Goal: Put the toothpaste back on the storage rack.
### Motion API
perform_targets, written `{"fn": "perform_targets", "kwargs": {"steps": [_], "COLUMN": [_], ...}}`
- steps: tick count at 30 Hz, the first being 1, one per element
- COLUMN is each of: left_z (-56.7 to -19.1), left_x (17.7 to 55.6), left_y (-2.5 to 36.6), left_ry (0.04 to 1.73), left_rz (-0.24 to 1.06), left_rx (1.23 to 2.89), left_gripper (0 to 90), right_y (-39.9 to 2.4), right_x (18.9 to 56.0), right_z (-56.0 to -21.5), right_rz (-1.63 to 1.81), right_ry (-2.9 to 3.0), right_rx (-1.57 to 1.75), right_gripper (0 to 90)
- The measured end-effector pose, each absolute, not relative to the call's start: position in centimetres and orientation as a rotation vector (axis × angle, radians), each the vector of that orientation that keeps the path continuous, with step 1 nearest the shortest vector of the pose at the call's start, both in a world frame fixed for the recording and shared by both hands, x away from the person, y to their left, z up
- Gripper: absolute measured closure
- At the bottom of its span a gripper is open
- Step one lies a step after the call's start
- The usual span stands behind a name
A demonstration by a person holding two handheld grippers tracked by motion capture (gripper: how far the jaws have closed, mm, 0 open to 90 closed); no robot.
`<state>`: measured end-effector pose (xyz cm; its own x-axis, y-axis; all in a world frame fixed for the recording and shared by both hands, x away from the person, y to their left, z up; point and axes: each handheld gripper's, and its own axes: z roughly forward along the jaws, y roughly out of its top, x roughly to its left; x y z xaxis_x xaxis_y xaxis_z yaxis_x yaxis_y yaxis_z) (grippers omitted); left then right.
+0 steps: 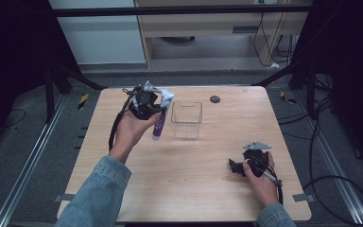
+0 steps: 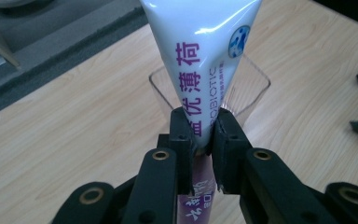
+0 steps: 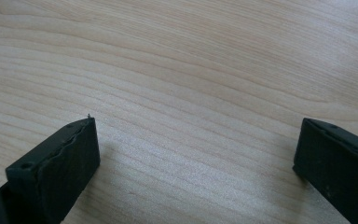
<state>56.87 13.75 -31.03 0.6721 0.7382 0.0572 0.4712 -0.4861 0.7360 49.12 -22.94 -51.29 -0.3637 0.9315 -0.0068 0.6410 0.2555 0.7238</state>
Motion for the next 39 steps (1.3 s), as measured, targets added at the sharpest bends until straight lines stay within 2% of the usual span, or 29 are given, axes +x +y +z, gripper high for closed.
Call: {"fn": "perform_targets", "kwargs": {"steps": [14,28,39], "left_z": [-26.7,-25.3,-24.7], "left_x": [58.4,59.5,60.9], "left_y": [13.7,13.8,12.0], "left_ry": [0.898,0.906,0.889], "left_rz": [0.521,0.570,0.581], "left_rx": [2.062,2.071,2.089], "left_gripper": [79.3,79.4,79.4], "right_y": [-23.0,-23.0,-23.0], "right_x": [49.2,49.2,49.1], "right_z": [-51.3,-51.3,-51.3], "right_rz": [0.893,0.893,0.895], "right_ry": [2.100,2.100,2.101], "right_rx": [1.424,1.422,1.426], "right_gripper": [0.4,0.4,0.4]}}
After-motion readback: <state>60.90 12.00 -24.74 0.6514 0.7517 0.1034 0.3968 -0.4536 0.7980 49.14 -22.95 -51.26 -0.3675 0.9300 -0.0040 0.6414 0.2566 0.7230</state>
